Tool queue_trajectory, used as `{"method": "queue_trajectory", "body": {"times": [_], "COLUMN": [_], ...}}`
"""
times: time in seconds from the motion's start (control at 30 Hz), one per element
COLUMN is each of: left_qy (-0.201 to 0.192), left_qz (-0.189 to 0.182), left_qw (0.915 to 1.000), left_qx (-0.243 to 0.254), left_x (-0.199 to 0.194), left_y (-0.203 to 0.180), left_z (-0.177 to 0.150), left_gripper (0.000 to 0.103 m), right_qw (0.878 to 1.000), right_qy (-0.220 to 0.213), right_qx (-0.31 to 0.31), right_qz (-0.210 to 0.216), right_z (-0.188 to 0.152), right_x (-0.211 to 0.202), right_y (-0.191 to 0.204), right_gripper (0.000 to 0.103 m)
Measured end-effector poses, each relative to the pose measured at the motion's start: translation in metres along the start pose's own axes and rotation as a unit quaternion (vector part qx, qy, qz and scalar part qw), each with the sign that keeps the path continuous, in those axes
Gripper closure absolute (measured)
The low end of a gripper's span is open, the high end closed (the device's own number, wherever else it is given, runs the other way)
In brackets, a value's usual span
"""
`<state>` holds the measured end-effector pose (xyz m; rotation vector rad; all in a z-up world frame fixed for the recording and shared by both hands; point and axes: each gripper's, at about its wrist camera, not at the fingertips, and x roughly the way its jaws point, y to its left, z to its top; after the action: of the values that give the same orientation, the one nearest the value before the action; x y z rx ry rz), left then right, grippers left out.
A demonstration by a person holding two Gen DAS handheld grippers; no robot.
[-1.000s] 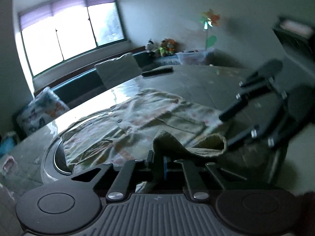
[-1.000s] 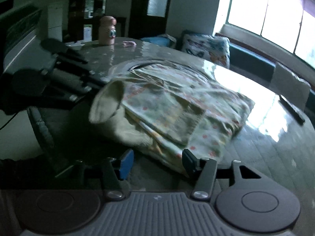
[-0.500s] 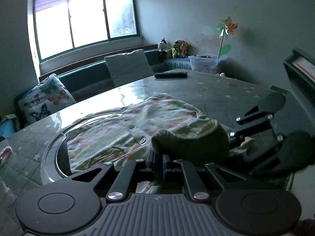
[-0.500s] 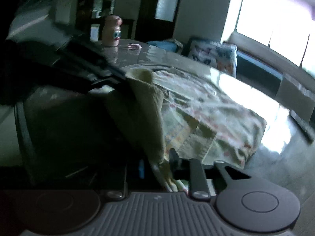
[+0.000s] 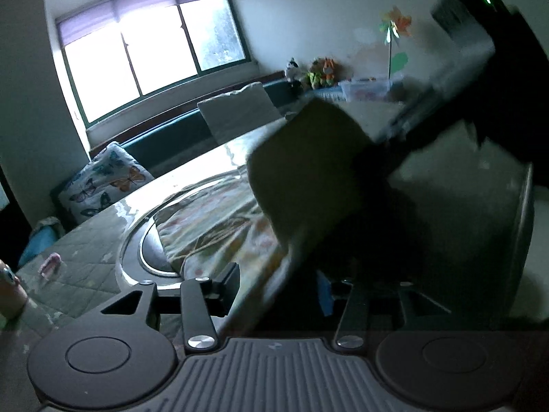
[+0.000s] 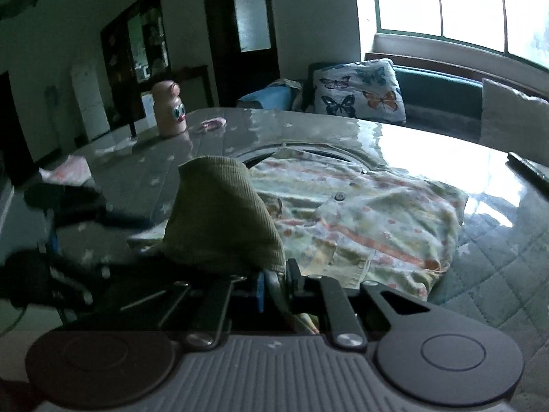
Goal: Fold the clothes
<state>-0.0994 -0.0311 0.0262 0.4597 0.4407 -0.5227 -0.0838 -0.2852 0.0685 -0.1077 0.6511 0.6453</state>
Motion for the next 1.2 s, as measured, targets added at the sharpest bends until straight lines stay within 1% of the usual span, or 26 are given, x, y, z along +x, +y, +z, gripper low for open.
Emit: {"method": "queue_trajectory", "body": {"times": [0.17,0.23,0.33,0.47,0.63,0.7,0.87,0.97,1.1,1.2], "left_qy": [0.01,0.019,0.024,0.01,-0.01,-0.012,-0.011,-0.007,-0.006,-0.008], "left_qz": [0.028,0.038,0.044,0.048,0.035,0.025,-0.008,-0.026,-0.027,-0.022], "left_qw": [0.9993,0.9984,0.9978,0.9983,0.9992,0.9995,0.9995,0.9992,0.9988,0.9992], "left_qx": [0.024,0.037,0.043,0.032,0.015,0.014,0.03,0.031,0.041,0.032], "left_x": [0.018,0.025,0.029,0.014,-0.023,-0.04,-0.091,-0.115,-0.118,-0.107], "left_y": [0.0,0.001,0.004,0.007,0.009,0.007,-0.008,-0.019,-0.021,-0.016], "left_z": [-0.003,-0.006,-0.009,-0.003,0.007,0.01,0.009,0.006,0.007,0.012], "left_gripper": [0.054,0.08,0.094,0.097,0.097,0.097,0.097,0.097,0.097,0.097], "right_qw": [1.0,1.0,1.0,1.0,0.999,0.999,0.998,0.997,0.996,0.997], "right_qy": [-0.005,-0.007,-0.013,-0.022,-0.041,-0.047,-0.037,-0.025,-0.013,-0.017], "right_qx": [-0.009,-0.011,-0.007,-0.01,-0.012,-0.021,-0.044,-0.049,-0.057,-0.052], "right_qz": [-0.005,-0.007,-0.007,-0.009,0.002,0.01,0.038,0.058,0.063,0.058], "right_z": [0.003,0.001,-0.003,-0.007,-0.006,-0.007,-0.016,-0.021,-0.021,-0.014], "right_x": [0.0,-0.001,-0.002,-0.007,-0.032,-0.05,-0.095,-0.119,-0.129,-0.124], "right_y": [0.002,0.003,0.004,0.008,0.014,0.019,0.043,0.056,0.067,0.063], "right_gripper": [0.093,0.093,0.094,0.096,0.096,0.096,0.097,0.098,0.098,0.098]}}
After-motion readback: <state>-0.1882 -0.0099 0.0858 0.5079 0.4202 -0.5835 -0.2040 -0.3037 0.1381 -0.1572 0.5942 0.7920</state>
